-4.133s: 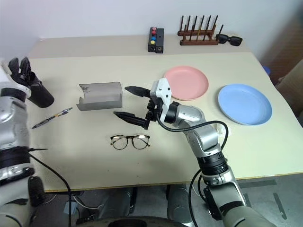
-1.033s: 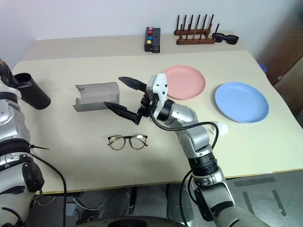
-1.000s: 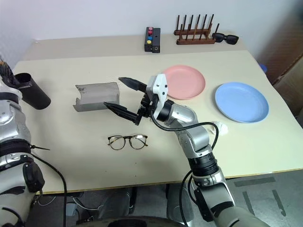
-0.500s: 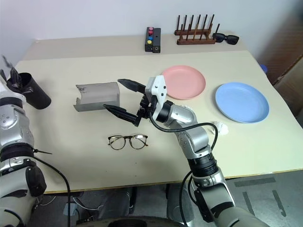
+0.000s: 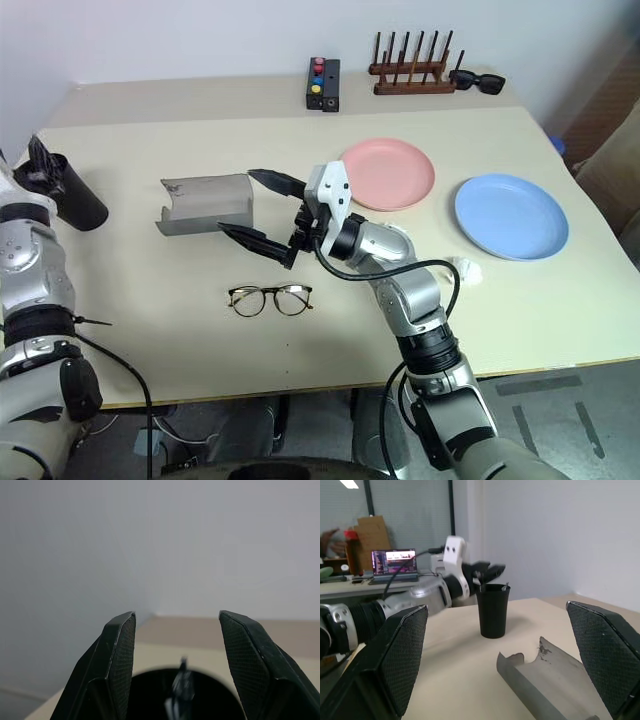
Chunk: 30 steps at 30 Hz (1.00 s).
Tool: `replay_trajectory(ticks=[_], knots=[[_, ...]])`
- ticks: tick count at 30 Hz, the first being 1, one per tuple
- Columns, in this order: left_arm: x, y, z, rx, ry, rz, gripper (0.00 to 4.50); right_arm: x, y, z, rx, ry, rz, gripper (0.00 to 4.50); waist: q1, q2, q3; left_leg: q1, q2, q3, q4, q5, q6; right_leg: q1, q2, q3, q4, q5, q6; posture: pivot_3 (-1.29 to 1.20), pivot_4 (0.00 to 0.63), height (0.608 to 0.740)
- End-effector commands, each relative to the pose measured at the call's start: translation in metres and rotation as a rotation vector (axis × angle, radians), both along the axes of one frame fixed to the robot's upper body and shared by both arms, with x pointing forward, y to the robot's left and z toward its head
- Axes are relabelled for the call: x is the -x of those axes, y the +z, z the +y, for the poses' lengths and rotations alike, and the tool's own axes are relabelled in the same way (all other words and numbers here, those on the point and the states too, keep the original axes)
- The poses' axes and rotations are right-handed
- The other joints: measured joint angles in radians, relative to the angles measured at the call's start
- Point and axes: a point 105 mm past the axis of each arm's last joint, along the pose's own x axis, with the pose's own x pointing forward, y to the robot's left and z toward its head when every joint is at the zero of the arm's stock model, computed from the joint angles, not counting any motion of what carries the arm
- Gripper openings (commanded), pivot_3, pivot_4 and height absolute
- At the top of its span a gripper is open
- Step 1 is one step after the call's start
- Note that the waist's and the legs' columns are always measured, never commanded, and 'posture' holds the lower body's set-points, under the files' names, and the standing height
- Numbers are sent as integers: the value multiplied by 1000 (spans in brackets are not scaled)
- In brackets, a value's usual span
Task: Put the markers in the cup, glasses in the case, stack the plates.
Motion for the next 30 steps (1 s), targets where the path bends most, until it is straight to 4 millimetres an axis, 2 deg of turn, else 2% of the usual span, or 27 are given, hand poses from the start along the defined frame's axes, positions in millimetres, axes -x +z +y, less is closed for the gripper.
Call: replay_trajectory(ticks=[1, 3, 5, 8, 13, 18, 21, 24, 30], knots=[[-1, 32, -36, -109, -230, -9, 2932, -4, 13, -12, -3, -38, -51, 4500, 1, 0, 0, 0, 0, 0, 0, 0, 0, 0, 0, 0, 0, 0, 0, 0, 150, 734], [-5, 25, -62, -189, -404, 112, 3567, -5, 10, -20, 32, -57, -62, 4500, -2, 0, 0, 0, 0, 0, 0, 0, 0, 0, 0, 0, 0, 0, 0, 0, 150, 734], [-3, 9, -88, -292, -584, 260, 4459, -5, 6, -27, 72, -61, -70, 4500, -4, 1, 0, 0, 0, 0, 0, 0, 0, 0, 0, 0, 0, 0, 0, 0, 150, 734], [1, -24, -109, -395, -754, 504, 4459, -1, 1, -35, 109, -46, -59, 4500, -6, 1, 1, 1, 0, 0, -1, 0, 0, 0, 0, 0, 0, 0, -1, 0, 150, 734], [6, -69, -118, -553, -881, 827, 4459, 1, -4, -41, 140, -53, -47, 4500, -4, 1, 1, 1, 1, 1, -1, 0, 0, 0, 1, 1, 0, -1, -1, 0, 150, 734], [-3, -92, -113, -600, -902, 1008, 4459, 5, -7, -41, 139, -62, -38, 4500, -1, 1, 1, 0, 1, 0, -1, 0, 0, 0, 1, 0, 0, -1, -1, 0, 150, 734], [-7, -99, -114, -606, -938, 1057, 4459, 7, -8, -41, 139, -72, -33, 4500, 1, 1, 1, 0, 1, 0, -1, 0, 0, 0, 1, 0, 0, -1, -1, 0, 150, 734], [-9, -103, -116, -615, -968, 1076, 3705, 8, -9, -42, 141, -86, -31, 4500, 0, 1, 1, 0, 0, 0, -1, 0, 0, 0, 1, 0, 0, -1, -1, 0, 150, 734], [-11, -104, -122, -636, -1008, 1060, 634, 8, -9, -46, 144, -111, -31, 4500, -2, 1, 1, 0, 1, 0, -1, 0, 0, 0, 1, 0, 0, -1, -1, 0, 150, 734]])
